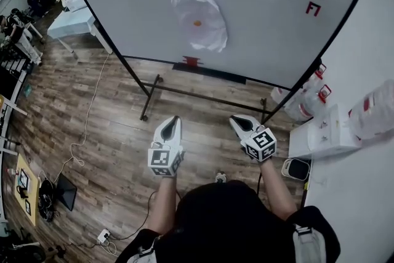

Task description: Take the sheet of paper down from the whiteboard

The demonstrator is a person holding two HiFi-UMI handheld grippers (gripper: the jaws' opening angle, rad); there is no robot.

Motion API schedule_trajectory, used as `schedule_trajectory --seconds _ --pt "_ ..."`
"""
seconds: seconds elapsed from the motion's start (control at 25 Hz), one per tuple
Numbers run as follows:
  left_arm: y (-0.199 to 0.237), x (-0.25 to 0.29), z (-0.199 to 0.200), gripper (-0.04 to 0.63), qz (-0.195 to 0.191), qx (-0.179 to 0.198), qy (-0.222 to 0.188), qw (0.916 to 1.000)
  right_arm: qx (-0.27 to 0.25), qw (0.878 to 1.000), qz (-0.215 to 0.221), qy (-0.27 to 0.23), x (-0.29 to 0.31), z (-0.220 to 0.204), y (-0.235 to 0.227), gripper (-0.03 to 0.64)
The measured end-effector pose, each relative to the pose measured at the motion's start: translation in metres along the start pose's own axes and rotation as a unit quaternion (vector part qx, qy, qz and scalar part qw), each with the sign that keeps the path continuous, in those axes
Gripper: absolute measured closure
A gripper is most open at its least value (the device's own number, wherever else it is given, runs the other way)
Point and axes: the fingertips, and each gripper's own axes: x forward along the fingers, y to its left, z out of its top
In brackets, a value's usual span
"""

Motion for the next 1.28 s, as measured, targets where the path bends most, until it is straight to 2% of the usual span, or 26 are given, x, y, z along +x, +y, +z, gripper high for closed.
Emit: schedule_trajectory --seconds 0.6,0.96,1.12,1.28 --pt "-0.033 0.044 0.021 0.572 0.015 0.015 -0.022 0.9995 -0.012 1.000 0.015 -0.006 -0.011 0.005 -0.062 0.612" --pt "-0.032 0.043 0.024 0.572 0.028 0.024 -0.016 0.9992 -0.005 0.999 0.032 -0.002 -0.005 -0.004 -0.064 0.612" --pt "-0.026 0.043 0.023 0.572 0.040 0.020 -0.016 0.9989 -0.018 0.999 0.044 0.003 -0.001 -0.003 -0.061 0.612" --pt "-0.030 0.051 0.028 0.572 0.033 0.009 -0.013 0.9993 -0.019 0.999 0.036 0.002 -0.002 -0.001 -0.070 0.612"
